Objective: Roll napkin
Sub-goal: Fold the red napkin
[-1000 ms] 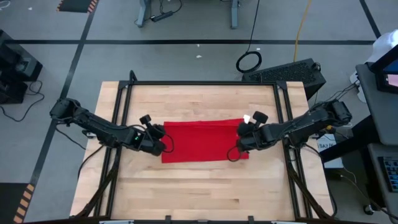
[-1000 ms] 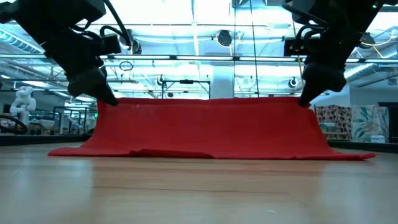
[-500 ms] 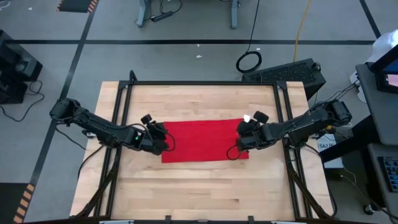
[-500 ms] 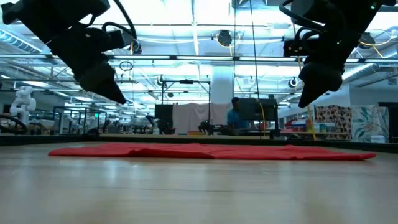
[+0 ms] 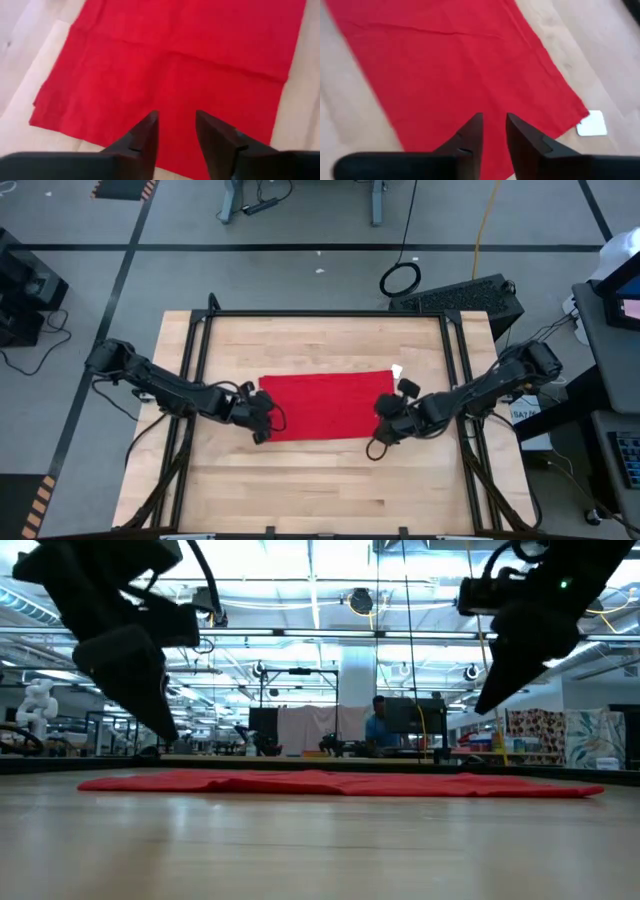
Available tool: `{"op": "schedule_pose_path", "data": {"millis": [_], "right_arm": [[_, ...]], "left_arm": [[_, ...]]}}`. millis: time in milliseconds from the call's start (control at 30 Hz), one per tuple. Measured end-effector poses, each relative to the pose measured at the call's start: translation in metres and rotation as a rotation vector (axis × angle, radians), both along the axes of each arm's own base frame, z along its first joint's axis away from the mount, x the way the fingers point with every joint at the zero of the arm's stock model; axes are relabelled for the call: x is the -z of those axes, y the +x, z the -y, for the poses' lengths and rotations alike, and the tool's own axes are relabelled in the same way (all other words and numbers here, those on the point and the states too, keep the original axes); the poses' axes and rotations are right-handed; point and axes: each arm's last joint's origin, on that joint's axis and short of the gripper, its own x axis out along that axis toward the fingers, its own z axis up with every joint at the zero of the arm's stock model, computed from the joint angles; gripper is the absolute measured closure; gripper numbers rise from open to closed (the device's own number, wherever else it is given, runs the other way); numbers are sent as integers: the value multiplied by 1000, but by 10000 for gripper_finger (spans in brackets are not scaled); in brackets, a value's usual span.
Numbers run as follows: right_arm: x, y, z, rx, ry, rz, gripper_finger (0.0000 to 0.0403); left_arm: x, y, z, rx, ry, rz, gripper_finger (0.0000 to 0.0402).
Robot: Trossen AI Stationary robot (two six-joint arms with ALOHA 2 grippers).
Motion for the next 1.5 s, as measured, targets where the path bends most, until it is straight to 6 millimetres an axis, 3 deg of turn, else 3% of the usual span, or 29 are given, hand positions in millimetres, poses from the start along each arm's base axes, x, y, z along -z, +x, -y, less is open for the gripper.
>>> {"op": "schedule_pose_path", "data": {"millis": [133,267,433,567,800,933,1200,1333,1500], "right_arm": [[18,5,-10,1,-10,-39,389],[42,10,-15,55,-32,-84,395],[74,19,-24,91,30,-136,401],[86,30,-37,91,87,-52,400],[76,39,-65,39,168,90,401],[53,46,-74,-28,130,159,401],[6,49,-84,-352,-23,188,401],[16,40,-86,-386,-127,174,401],[37,35,-83,-337,-66,286,401]], "left_arm": [[15,5,1,-3,29,-55,341],[32,5,1,29,75,-160,389],[44,5,-4,38,173,-252,391],[45,1,-10,74,285,-311,387],[45,-10,-21,130,437,-490,386],[32,-7,-21,69,411,-500,386],[-19,14,-2,-158,206,-213,386],[-30,27,19,-142,40,-17,386],[-23,33,38,-127,-22,43,387]]}}
